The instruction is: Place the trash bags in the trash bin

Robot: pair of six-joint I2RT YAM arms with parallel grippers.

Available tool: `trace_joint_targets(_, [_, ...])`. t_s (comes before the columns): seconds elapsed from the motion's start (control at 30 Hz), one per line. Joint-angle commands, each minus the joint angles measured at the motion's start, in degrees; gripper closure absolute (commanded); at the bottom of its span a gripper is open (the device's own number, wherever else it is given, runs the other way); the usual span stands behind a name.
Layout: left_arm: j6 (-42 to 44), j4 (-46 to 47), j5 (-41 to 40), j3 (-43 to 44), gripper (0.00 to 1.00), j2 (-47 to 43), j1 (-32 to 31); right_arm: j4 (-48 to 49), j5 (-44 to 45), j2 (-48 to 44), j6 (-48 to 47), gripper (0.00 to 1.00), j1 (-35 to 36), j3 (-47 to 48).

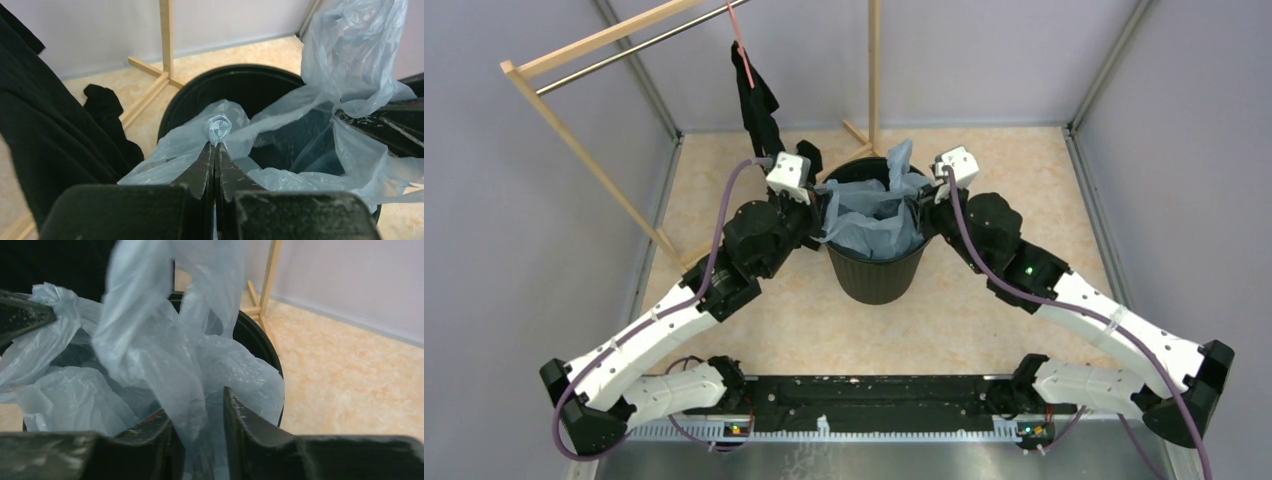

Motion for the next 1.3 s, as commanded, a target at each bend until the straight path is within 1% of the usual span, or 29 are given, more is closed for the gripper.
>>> trace_joint_targets(0.0, [-2.8,-0.4,3.6,-2.2,1.00,-1.2,0.1,-2.7,2.7,-4.0,-0.6,0.62,-0.4,0.6])
trace_joint_targets(0.1, [-4.5,-0.1,5.0,-3.6,1.00,-2.2,0.1,-7.5,4.8,-6.0,-0.2,0.46,-0.4,2.3])
trace_joint_targets(0.2, [-5.6,-0.1,6.2,-4.3,1.00,-2.6,0.1,-11.6,7.2,-7.9,0.8,0.34,-0.4,3.5])
trace_joint_targets(0.33, [-8.0,-0.7,9.8,-4.5,1.00,-1.8,0.1,-14.8,8.3,-9.1,4.1,0.15,-0.4,2.9])
trace_joint_targets(0.47, [-10.6,-0.4,12.9,-5.2,1.00,-0.6,0.1,-14.2,5.4,-8.2,11.1,0.07,-0.4,0.4])
trace_joint_targets(0.57, [-12.8,0.2,14.9,-5.8,1.00,0.4,0.1,-14.3,6.9,-6.8,15.5,0.06,-0.5,-0.9])
trace_joint_targets(0.63, [-14.5,1.1,16.7,-6.5,1.00,1.1,0.1,-13.3,7.3,-6.9,17.4,0.10,-0.9,-2.5])
trace_joint_targets(0.7, [-16.9,2.4,19.0,-7.5,1.00,1.8,0.1,-11.2,5.8,-8.0,18.2,0.17,-1.8,-4.6])
trace_joint_targets(0.77, [-19.3,4.2,20.8,-8.6,1.00,2.7,0.1,-9.7,4.3,-9.1,18.7,0.32,-3.0,-6.1])
trace_joint_targets(0.8, [-20.3,4.8,22.9,-8.8,1.00,3.6,0.1,-9.6,3.9,-9.5,18.7,0.38,-3.6,-6.5])
trace_joint_targets(0.9, [-22.5,7.1,25.8,-8.5,1.00,5.6,0.0,-10.6,4.6,-10.5,17.1,0.53,-4.8,-6.2])
trace_joint_targets(0.97, [-23.1,7.8,27.4,-7.7,1.00,6.8,0.0,-12.3,6.3,-10.9,15.1,0.66,-5.3,-5.0])
trace_joint_targets(1.1, [-24.6,9.5,30.2,-6.0,1.00,8.2,0.0,-14.9,9.2,-12.3,10.5,0.96,-6.3,-3.3])
trace_joint_targets(1.13, [-25.0,10.2,31.1,-5.7,1.00,8.3,0.0,-15.3,9.7,-12.8,9.3,1.00,-6.5,-3.0])
trace_joint_targets(1.27, [-27.5,13.0,33.9,-5.3,1.00,8.8,-0.1,-16.5,10.9,-14.7,5.5,1.00,-7.6,-2.6])
